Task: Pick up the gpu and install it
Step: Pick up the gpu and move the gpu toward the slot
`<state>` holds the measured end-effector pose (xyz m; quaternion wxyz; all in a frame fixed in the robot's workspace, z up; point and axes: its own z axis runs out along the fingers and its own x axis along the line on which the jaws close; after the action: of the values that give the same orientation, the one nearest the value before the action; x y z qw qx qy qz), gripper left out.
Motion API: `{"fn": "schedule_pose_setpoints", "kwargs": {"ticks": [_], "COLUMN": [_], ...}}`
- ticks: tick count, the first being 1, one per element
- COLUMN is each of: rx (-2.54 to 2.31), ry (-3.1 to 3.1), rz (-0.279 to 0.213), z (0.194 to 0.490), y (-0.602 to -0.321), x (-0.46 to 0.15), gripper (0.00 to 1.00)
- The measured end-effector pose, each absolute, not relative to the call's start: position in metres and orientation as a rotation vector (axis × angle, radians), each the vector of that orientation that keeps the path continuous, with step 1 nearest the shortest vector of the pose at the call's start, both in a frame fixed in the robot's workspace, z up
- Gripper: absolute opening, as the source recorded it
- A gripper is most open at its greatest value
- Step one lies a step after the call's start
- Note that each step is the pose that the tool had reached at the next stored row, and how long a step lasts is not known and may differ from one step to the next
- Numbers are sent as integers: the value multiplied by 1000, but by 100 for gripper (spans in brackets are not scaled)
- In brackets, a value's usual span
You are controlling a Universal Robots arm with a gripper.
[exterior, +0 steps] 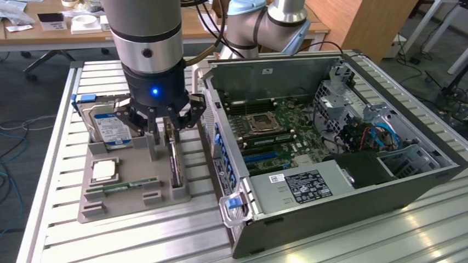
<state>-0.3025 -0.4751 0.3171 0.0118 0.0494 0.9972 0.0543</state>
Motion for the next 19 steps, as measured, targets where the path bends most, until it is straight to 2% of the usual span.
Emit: {"fn": "schedule_pose_setpoints", "kwargs": {"ticks": [9, 19], "rx": [154, 154], "ry": [3109, 3110], "rz": [170, 169], "z": [315, 298], "y": [-475, -475], "x": [-302, -302], "gripper": [42, 42]}}
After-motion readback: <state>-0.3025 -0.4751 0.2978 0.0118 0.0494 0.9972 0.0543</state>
